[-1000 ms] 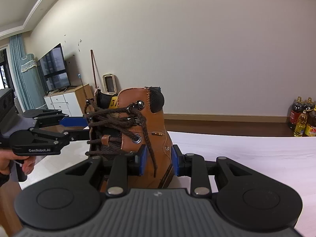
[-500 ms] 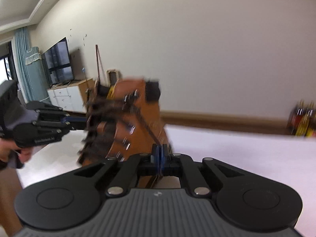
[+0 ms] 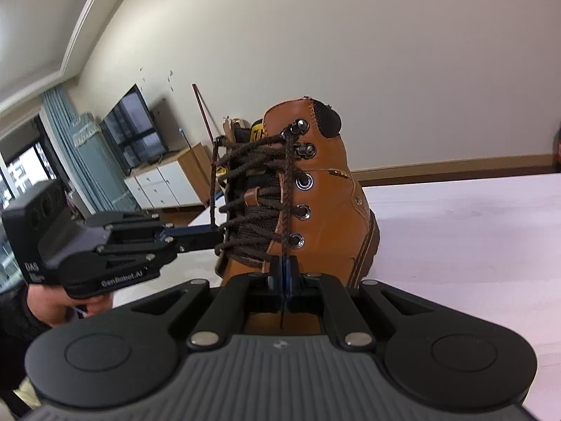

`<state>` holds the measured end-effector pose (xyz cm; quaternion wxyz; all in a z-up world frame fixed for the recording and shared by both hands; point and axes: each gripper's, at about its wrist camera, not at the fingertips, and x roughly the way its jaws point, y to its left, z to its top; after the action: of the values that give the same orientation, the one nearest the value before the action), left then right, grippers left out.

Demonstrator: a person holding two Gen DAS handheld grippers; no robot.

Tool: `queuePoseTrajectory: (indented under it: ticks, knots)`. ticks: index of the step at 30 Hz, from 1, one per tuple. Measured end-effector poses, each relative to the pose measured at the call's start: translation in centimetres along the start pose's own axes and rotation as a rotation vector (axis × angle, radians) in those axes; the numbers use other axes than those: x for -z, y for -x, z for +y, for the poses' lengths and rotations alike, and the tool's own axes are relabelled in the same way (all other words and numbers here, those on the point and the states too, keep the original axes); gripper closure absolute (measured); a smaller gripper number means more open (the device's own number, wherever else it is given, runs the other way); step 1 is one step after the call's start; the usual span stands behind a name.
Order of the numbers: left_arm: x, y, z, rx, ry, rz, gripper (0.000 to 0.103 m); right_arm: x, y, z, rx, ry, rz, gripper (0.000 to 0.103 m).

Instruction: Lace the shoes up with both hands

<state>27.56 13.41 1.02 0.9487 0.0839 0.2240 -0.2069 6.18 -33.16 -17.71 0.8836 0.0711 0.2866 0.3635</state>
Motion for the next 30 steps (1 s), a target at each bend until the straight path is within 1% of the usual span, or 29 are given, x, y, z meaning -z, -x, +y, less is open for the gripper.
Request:
queuePoseTrajectory:
  ticks: [3, 8, 14, 19, 30]
  knots:
    - [-0.1, 0.1, -0.1, -0.007, 0.023, -0.006, 0.102, 0.2, 0.1, 0.1, -0.002, 0.000, 0.010, 0.101]
    - [-0.3, -0.1, -0.6, -0.026, 0.003, 0.016, 0.101, 0.0, 0.0, -0.2, 0.014, -0.010, 0.011, 0.101]
    - [-0.4, -0.1, -0.9, -0.035, 0.011, 0.023, 0.101, 0.3, -0.3, -0.5, 0.023, -0.022, 0.012, 0.101]
    - [-0.5, -0.1, -1.1, -0.040, 0.012, 0.025, 0.101, 0.5, -0.4, -1.8, 0.028, -0.015, 0.012, 0.101]
    - [-0.5, -0.6, -1.3, -0.054, 0.018, 0.030, 0.101, -0.1, -1.2, -4.2, 0.036, -0.029, 0.010, 0.100]
